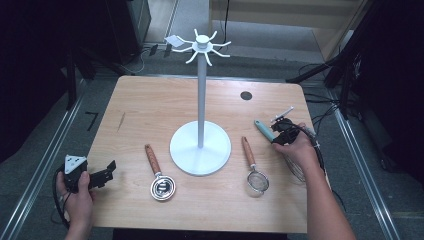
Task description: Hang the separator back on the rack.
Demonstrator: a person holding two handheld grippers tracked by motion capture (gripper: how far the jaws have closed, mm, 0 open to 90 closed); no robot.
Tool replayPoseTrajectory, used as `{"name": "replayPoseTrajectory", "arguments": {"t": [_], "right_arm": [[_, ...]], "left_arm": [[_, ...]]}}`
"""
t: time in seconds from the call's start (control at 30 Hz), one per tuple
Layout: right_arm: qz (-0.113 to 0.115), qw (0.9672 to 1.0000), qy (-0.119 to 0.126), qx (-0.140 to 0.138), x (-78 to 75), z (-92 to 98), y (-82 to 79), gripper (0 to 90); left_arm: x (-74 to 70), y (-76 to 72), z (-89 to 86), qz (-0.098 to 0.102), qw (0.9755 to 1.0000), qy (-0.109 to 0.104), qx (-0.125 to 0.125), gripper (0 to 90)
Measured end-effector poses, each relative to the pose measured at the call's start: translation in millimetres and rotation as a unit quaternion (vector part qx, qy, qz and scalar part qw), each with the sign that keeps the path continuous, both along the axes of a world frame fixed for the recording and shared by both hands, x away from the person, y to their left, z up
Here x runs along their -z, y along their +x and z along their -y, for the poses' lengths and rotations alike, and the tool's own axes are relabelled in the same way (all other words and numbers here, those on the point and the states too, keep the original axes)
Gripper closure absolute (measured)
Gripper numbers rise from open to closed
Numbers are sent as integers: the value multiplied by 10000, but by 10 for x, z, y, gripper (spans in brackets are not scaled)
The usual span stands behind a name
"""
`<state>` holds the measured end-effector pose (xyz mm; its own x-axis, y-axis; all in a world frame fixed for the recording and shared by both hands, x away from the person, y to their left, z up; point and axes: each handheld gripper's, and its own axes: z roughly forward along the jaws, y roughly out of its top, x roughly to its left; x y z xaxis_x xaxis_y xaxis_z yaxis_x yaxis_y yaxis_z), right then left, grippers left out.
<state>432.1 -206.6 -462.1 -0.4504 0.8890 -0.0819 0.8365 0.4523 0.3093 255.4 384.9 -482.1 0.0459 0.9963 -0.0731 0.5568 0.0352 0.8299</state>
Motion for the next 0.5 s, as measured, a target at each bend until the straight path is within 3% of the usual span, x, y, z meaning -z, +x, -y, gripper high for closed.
{"name": "replayPoseTrajectory", "arguments": {"t": [0.33,0.5], "right_arm": [[-47,10000,-19,52,14,-3,10,690],[-174,9998,-20,95,51,13,33,681]], "left_arm": [[2,5,2,-5,10000,-15,15,0],[3,4,4,-4,10000,-8,17,0]]}}
